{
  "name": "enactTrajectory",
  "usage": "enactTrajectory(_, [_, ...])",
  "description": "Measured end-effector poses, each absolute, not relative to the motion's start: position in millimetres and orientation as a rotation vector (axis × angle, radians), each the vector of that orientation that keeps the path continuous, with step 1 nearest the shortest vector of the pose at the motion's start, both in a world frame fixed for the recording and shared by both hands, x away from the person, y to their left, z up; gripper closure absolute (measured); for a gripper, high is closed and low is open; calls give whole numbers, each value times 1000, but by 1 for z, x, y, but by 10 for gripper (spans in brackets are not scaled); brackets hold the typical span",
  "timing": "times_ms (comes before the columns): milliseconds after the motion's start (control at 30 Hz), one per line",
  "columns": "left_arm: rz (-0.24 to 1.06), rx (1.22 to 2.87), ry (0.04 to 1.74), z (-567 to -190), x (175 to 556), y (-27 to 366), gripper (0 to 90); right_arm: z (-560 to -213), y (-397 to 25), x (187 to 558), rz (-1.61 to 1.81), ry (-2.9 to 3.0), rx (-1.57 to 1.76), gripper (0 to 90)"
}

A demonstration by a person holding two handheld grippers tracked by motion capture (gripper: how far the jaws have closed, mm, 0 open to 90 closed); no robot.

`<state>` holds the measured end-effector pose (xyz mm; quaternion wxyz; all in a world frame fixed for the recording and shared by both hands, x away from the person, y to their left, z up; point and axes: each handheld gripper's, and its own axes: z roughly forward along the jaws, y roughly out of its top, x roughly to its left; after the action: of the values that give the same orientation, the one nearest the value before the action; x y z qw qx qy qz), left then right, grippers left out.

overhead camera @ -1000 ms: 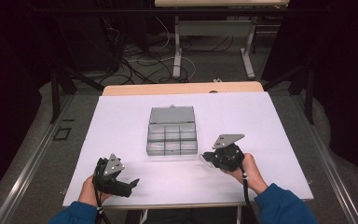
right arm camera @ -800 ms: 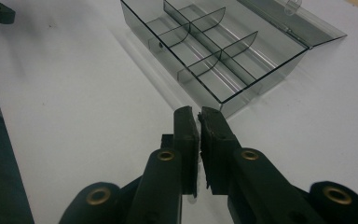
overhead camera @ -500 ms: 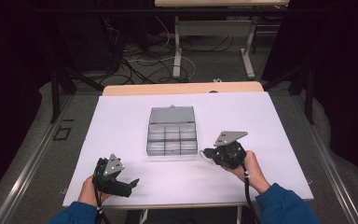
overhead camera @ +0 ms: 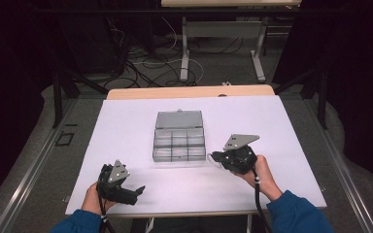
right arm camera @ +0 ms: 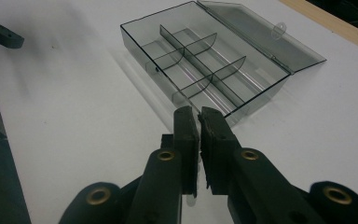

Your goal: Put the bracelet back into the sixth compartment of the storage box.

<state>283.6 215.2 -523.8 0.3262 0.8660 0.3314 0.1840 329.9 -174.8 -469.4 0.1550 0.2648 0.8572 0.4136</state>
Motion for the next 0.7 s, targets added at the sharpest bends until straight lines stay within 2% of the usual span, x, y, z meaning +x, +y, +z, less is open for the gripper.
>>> enactTrajectory(700, [484, 2270, 870, -524, 284, 215, 8, -462, -163, 343, 1236, 2384, 734, 855])
